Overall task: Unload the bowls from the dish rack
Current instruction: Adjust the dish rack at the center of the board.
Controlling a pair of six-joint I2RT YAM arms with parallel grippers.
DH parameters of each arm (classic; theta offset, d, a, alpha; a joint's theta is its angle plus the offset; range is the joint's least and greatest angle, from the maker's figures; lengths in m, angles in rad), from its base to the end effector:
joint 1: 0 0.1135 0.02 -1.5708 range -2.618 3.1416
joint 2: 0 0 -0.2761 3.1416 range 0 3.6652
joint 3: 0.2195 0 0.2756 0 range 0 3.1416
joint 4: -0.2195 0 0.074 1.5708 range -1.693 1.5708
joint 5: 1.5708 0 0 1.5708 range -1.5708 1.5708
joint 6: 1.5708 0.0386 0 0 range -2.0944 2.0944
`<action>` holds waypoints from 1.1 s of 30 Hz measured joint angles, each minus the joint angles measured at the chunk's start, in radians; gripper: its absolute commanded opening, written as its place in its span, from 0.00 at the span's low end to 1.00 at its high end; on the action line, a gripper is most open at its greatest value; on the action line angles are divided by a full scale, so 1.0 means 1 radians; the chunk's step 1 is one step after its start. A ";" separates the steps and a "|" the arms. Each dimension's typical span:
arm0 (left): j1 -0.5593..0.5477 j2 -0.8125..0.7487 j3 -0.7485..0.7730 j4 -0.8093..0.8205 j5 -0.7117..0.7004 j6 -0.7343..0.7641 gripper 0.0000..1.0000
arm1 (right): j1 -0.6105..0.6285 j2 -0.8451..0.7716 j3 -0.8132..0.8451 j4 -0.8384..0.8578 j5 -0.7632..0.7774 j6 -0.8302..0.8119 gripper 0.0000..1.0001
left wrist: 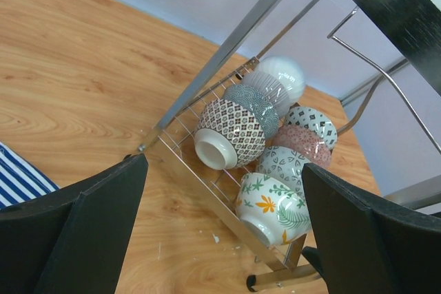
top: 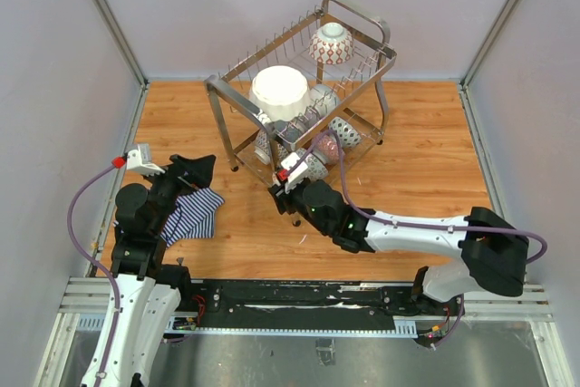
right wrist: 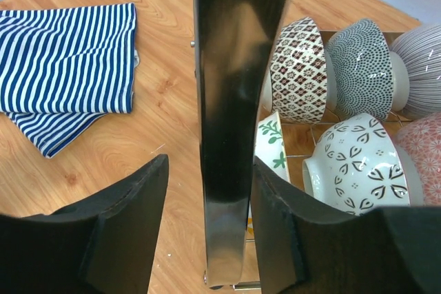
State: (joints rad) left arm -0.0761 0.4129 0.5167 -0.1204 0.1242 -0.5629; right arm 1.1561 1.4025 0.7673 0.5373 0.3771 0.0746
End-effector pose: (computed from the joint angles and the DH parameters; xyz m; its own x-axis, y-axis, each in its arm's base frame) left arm 0.1399 -0.0155 0.3100 -0.1202 -0.5219 -0.8445 0.1594 0.8295 -0.5353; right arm 0.1481 0.3011 0.2637 -0.0917 -0.0363 -0.9951 -0.6984 0.7147 0.0383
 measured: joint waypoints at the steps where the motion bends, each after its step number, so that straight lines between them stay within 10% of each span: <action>1: 0.000 0.000 0.000 -0.002 0.000 0.001 1.00 | 0.000 0.005 0.004 -0.003 0.002 0.001 0.48; 14: 0.000 -0.011 0.002 -0.026 -0.019 0.010 1.00 | 0.008 0.069 0.084 -0.066 0.073 0.011 0.13; 33: 0.000 -0.028 0.027 -0.082 -0.111 0.040 1.00 | 0.029 0.350 0.336 0.012 0.150 0.044 0.13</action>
State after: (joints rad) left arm -0.0761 0.3851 0.5434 -0.2024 0.0132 -0.5232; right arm 1.1854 1.7527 1.1038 0.5491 0.5266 0.1184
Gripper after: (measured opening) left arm 0.994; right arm 0.267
